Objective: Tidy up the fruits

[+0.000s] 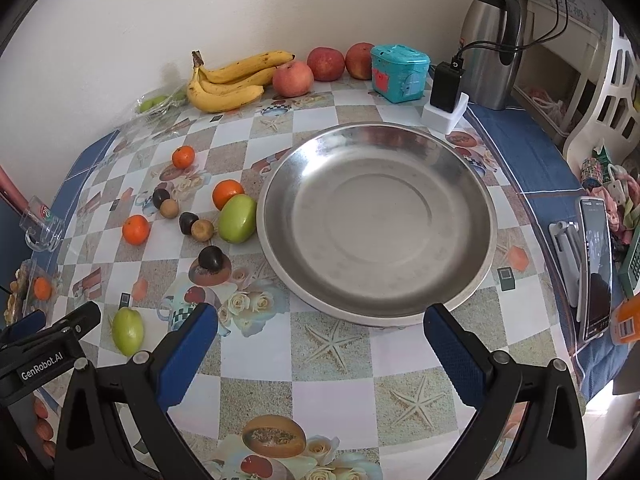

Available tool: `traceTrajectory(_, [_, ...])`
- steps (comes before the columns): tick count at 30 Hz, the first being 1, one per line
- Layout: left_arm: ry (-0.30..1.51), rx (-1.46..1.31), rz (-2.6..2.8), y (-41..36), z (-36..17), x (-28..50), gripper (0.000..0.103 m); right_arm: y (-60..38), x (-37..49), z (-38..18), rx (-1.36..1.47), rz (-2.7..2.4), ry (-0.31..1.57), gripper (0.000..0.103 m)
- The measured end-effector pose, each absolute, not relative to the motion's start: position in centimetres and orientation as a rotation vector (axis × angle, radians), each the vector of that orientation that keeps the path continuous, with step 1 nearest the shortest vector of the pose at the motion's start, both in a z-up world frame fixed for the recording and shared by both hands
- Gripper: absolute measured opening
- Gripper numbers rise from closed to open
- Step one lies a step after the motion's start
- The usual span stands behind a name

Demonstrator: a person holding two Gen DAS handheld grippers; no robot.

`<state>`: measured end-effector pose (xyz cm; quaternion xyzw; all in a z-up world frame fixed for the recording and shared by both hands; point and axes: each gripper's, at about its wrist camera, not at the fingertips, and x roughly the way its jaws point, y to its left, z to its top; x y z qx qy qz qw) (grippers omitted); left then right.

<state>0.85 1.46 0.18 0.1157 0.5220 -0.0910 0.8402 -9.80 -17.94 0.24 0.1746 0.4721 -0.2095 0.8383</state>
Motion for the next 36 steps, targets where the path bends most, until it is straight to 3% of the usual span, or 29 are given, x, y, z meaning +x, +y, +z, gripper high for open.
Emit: traceTrajectory(36, [1.038, 0.204, -0.258, 1.6, 1.5, 0.7, 0.103, -17.3, -9.3, 0.2, 0.343, -0.425, 1.017, 0.103])
